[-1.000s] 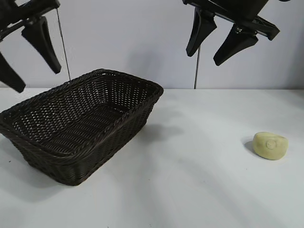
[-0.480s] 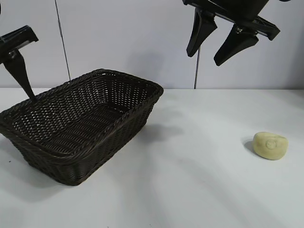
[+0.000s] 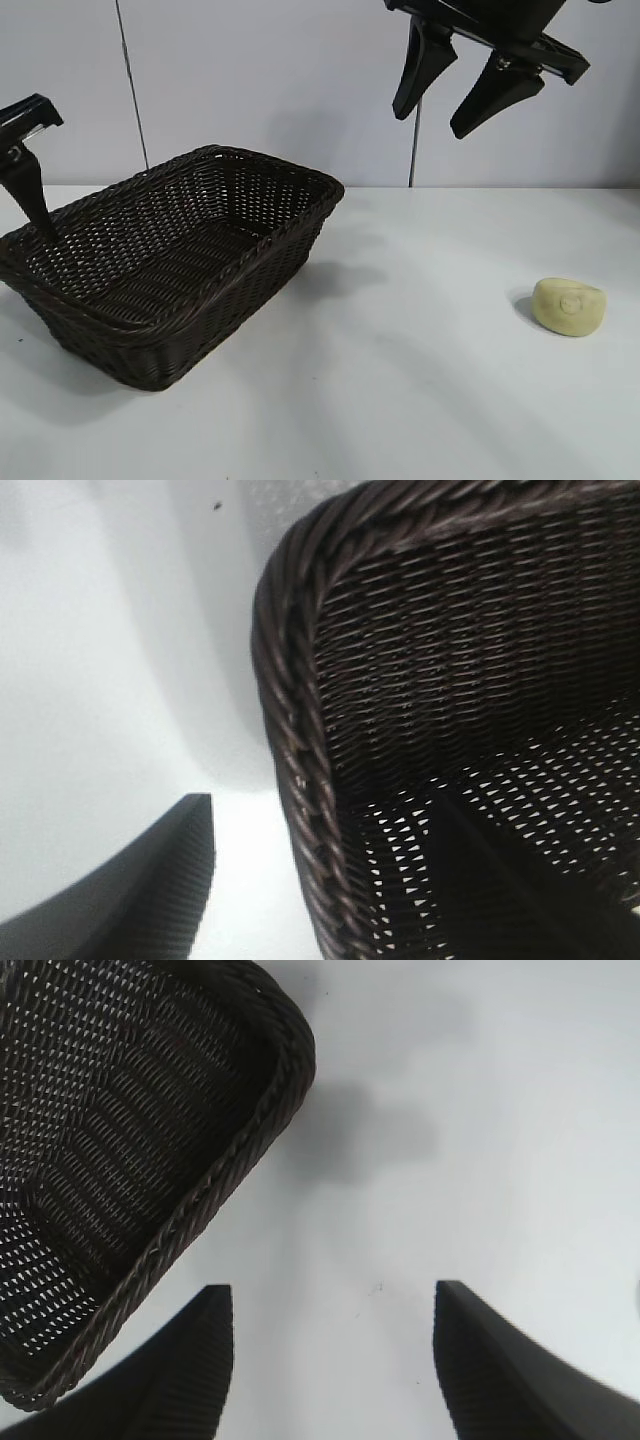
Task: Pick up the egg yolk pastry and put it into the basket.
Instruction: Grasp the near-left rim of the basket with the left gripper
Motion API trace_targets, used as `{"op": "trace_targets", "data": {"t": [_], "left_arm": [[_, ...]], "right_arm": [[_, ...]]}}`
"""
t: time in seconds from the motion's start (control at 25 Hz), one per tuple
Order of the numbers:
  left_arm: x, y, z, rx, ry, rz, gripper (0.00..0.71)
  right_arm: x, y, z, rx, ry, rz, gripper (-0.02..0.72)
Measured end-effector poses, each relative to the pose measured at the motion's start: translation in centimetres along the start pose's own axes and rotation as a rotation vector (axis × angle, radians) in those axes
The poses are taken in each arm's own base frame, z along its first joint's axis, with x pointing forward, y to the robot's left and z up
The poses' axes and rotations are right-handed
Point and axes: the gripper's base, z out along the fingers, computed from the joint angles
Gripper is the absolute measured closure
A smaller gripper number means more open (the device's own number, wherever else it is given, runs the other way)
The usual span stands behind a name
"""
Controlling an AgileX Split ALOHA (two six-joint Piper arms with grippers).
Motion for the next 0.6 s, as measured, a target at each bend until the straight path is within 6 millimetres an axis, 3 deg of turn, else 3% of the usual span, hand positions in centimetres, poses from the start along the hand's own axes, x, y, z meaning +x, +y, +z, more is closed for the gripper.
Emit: {"op": "trace_targets", "data": {"t": [0.28,0.6], "left_arm": [[-0.1,0.0,0.5,-0.003,-0.001,-0.003,0.258],[-0.8,0.2,4.0,-0.049,0.02,-0.031,0.258]], "right_arm": [[0.0,0.0,0.0,0.0,0.0,0.0,0.272],[0.0,0.0,0.0,0.0,-0.001,0.0,0.272]]}}
